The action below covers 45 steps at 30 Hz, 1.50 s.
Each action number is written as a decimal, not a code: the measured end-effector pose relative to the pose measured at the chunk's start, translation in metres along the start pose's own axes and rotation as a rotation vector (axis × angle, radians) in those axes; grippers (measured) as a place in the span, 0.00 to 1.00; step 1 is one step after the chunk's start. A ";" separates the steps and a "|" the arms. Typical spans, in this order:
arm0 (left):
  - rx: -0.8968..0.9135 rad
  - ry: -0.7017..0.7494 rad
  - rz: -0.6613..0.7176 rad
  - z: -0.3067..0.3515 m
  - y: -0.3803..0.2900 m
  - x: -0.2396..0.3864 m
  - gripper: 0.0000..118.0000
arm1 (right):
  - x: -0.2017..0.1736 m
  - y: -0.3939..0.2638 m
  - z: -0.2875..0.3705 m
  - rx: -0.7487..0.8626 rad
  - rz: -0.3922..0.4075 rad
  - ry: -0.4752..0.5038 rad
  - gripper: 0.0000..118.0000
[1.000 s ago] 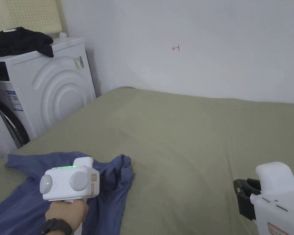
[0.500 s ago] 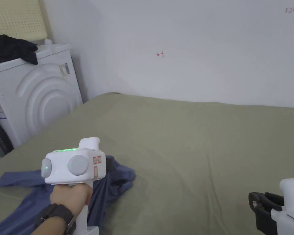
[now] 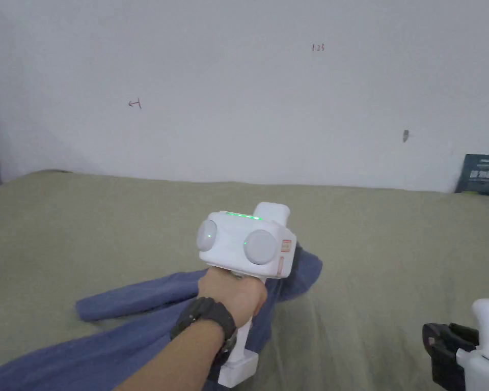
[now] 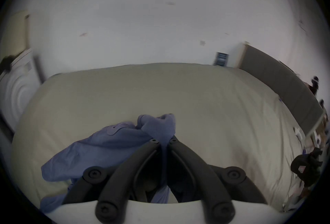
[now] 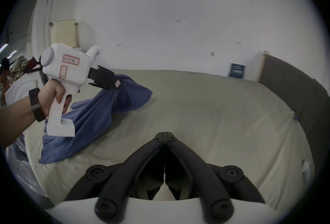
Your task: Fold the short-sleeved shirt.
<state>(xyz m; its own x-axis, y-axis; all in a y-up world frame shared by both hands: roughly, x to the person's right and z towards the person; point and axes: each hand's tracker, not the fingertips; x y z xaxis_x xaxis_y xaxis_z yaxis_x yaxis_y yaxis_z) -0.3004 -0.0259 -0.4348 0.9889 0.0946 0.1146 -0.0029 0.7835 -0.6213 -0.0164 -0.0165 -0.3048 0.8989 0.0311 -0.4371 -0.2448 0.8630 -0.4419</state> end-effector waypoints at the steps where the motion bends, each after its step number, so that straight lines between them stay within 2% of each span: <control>1: 0.003 -0.041 -0.020 -0.010 0.004 0.027 0.00 | 0.013 0.000 0.007 0.005 -0.010 -0.021 0.00; 6: -0.020 -0.220 -0.076 -0.048 0.010 0.133 0.00 | 0.061 -0.003 0.040 0.004 -0.022 -0.113 0.00; 11: -0.023 -0.366 -0.123 -0.062 0.006 0.213 0.00 | 0.091 -0.013 0.063 0.007 -0.042 -0.182 0.00; 13: -0.037 -0.373 -0.162 -0.071 0.004 0.236 0.00 | 0.100 -0.018 0.067 -0.002 -0.063 -0.194 0.00; 15: -0.056 -0.314 -0.210 -0.074 -0.005 0.250 0.04 | 0.103 -0.021 0.068 -0.010 -0.080 -0.201 0.00; 16: -0.062 -0.286 -0.211 -0.079 -0.007 0.250 0.12 | 0.104 -0.023 0.068 -0.010 -0.081 -0.200 0.00; 18: -0.041 -0.222 -0.167 -0.077 -0.016 0.241 0.90 | 0.101 -0.025 0.068 -0.013 -0.081 -0.207 0.00; 19: -0.030 -0.181 -0.126 -0.079 -0.018 0.231 0.99 | 0.101 -0.025 0.065 -0.014 -0.081 -0.210 0.00; 20: -0.007 -0.222 -0.130 -0.070 -0.017 0.216 0.97 | 0.100 -0.026 0.064 -0.013 -0.079 -0.210 0.01; 21: 0.018 -0.225 -0.048 -0.066 -0.002 0.201 0.99 | 0.099 -0.026 0.063 -0.017 -0.076 -0.210 0.01; 22: 0.025 -0.217 -0.008 -0.051 -0.027 0.186 1.00 | 0.096 -0.027 0.061 -0.020 -0.078 -0.213 0.01; 24: 0.030 -0.172 0.004 -0.031 -0.034 0.152 1.00 | 0.093 -0.027 0.054 -0.026 -0.093 -0.194 0.01; 27: 0.015 -0.029 0.000 0.000 -0.044 0.097 1.00 | 0.080 -0.028 0.046 -0.033 -0.088 -0.183 0.01; 31: -0.008 0.163 0.088 0.068 -0.080 0.001 1.00 | 0.062 -0.028 0.036 -0.029 -0.080 -0.151 0.01; 32: -0.017 0.193 0.099 0.087 -0.088 -0.022 0.98 | 0.057 -0.027 0.034 -0.031 -0.075 -0.152 0.01; 33: 0.032 0.236 0.109 0.113 -0.100 -0.048 0.91 | 0.052 -0.026 0.033 -0.030 -0.070 -0.144 0.01; 34: 0.037 0.249 0.130 0.138 -0.113 -0.061 0.72 | 0.048 -0.026 0.032 -0.019 -0.067 -0.135 0.01; 35: 0.050 0.288 0.125 0.158 -0.126 -0.075 0.01 | 0.046 -0.025 0.031 -0.017 -0.071 -0.131 0.01; 36: 0.121 0.406 0.161 0.179 -0.148 -0.092 0.00 | 0.042 -0.024 0.030 -0.016 -0.073 -0.130 0.01; 37: 0.115 0.434 0.144 0.203 -0.162 -0.111 0.00 | 0.039 -0.023 0.029 -0.019 -0.077 -0.125 0.01; 38: 0.113 0.390 0.216 0.217 -0.167 -0.121 0.00 | 0.037 -0.023 0.029 -0.019 -0.079 -0.114 0.01; 39: 0.109 0.417 0.272 0.230 -0.176 -0.131 0.00 | 0.035 -0.023 0.029 -0.019 -0.078 -0.110 0.01; 42: 0.100 0.456 0.313 0.259 -0.196 -0.149 0.00 | 0.028 -0.022 0.027 -0.032 -0.066 -0.112 0.01; 45: 0.075 0.435 0.348 0.267 -0.203 -0.152 0.00 | 0.025 -0.021 0.023 -0.039 -0.053 -0.100 0.01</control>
<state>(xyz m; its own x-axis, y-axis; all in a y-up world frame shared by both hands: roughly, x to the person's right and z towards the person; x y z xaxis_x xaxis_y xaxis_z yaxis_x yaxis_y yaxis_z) -0.4900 -0.0355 -0.1186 0.8980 0.1057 -0.4271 -0.3346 0.7945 -0.5068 0.0195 -0.0227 -0.2881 0.9422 0.0376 -0.3330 -0.2082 0.8443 -0.4937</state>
